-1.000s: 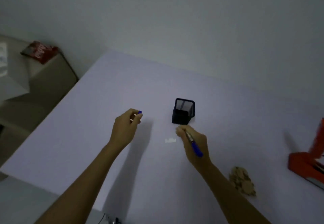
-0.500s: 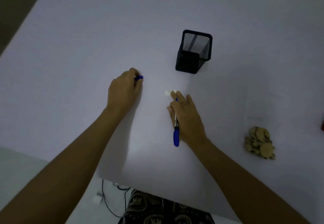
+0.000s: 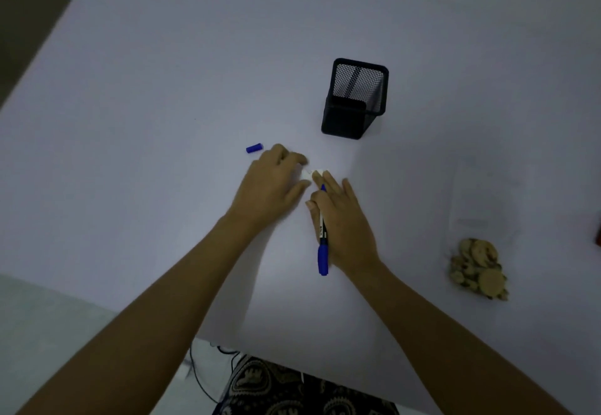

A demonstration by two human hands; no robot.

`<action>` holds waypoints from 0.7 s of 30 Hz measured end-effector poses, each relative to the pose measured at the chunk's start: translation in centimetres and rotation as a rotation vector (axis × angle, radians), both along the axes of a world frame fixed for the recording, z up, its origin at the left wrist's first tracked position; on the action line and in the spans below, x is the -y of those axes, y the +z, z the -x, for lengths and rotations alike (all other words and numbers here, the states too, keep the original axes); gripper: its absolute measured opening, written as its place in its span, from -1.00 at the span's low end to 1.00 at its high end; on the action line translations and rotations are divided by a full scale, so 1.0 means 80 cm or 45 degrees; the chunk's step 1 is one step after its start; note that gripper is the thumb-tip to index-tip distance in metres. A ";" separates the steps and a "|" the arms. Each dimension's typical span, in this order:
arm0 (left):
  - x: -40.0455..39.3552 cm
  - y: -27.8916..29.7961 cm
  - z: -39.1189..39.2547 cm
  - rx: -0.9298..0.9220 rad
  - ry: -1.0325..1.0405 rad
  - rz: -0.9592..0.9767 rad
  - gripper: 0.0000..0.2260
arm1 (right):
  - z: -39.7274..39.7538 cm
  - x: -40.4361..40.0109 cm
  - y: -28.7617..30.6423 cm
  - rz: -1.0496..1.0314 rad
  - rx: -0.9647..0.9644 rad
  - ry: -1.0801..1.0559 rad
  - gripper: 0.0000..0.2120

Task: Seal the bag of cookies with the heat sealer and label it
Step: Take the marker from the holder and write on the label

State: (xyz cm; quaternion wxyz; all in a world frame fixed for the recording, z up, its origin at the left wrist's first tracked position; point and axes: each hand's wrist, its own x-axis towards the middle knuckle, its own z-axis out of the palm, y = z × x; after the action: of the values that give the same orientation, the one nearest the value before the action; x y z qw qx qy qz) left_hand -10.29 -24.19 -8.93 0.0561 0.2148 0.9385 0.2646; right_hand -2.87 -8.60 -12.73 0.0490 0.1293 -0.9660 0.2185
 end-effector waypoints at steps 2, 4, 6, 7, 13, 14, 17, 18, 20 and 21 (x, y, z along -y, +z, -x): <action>-0.006 -0.005 -0.002 -0.002 0.037 0.019 -0.66 | -0.001 0.000 -0.001 0.031 -0.007 0.000 -0.83; -0.009 -0.007 -0.004 -0.025 0.067 0.018 -0.68 | 0.000 0.000 -0.001 0.086 -0.023 -0.017 -0.85; -0.012 -0.007 -0.004 -0.038 0.095 0.021 -0.70 | 0.001 0.000 0.002 0.115 -0.035 -0.026 -0.85; -0.014 -0.006 -0.004 -0.035 0.112 0.026 -0.72 | 0.001 0.000 0.003 0.132 -0.034 -0.029 -0.82; -0.038 0.002 -0.002 0.127 0.247 0.043 -0.80 | -0.001 -0.004 0.001 0.195 0.045 -0.063 -0.80; -0.040 0.003 0.000 0.162 0.277 0.052 -0.82 | -0.001 -0.003 0.002 0.195 0.056 -0.057 -0.78; -0.044 0.006 0.008 0.239 0.310 0.073 -0.88 | -0.004 0.000 0.005 0.186 0.093 -0.086 -0.58; -0.046 0.008 0.010 0.265 0.305 0.069 -0.90 | -0.005 0.001 0.005 0.195 0.124 -0.111 -0.52; -0.047 0.010 0.013 0.331 0.302 0.020 -0.90 | -0.005 0.002 0.005 0.208 0.199 -0.145 -0.50; -0.048 0.011 0.014 0.365 0.322 -0.021 -0.90 | -0.004 0.002 0.004 0.202 0.222 -0.145 -0.52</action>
State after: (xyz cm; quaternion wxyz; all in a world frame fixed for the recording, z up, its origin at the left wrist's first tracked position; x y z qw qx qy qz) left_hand -11.39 -20.35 -8.07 0.1538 0.0557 0.9382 0.3050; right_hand -2.52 -8.73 -12.45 -0.0126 0.0506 -0.9521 0.3014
